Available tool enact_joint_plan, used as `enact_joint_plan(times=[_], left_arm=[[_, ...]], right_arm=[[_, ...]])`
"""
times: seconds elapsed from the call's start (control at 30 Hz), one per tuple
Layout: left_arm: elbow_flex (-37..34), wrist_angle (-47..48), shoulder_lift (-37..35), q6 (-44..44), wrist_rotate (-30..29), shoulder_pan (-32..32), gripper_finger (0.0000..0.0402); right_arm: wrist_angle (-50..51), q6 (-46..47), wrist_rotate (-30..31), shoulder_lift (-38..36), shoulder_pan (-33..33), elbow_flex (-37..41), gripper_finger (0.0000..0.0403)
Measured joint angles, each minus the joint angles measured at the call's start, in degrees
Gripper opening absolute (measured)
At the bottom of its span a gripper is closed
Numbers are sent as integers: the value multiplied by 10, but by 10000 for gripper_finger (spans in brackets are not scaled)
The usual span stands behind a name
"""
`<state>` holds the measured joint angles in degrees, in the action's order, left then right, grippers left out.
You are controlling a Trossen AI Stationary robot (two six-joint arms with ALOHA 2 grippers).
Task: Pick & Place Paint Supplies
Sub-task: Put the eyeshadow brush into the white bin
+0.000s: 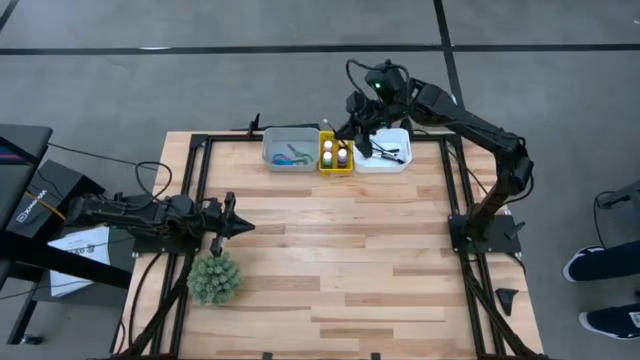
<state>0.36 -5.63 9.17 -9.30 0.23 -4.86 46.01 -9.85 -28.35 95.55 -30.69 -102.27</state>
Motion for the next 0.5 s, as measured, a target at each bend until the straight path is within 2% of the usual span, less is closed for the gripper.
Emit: enact_joint_plan(times=[0.27, 0.5], left_arm=[[0, 0, 0, 0, 0, 0, 0], [0, 0, 0, 0, 0, 0, 0]], right_arm=[[100, -133, -8, 0, -56, 0, 13], [138, -212, -19, 0, -108, 0, 13]])
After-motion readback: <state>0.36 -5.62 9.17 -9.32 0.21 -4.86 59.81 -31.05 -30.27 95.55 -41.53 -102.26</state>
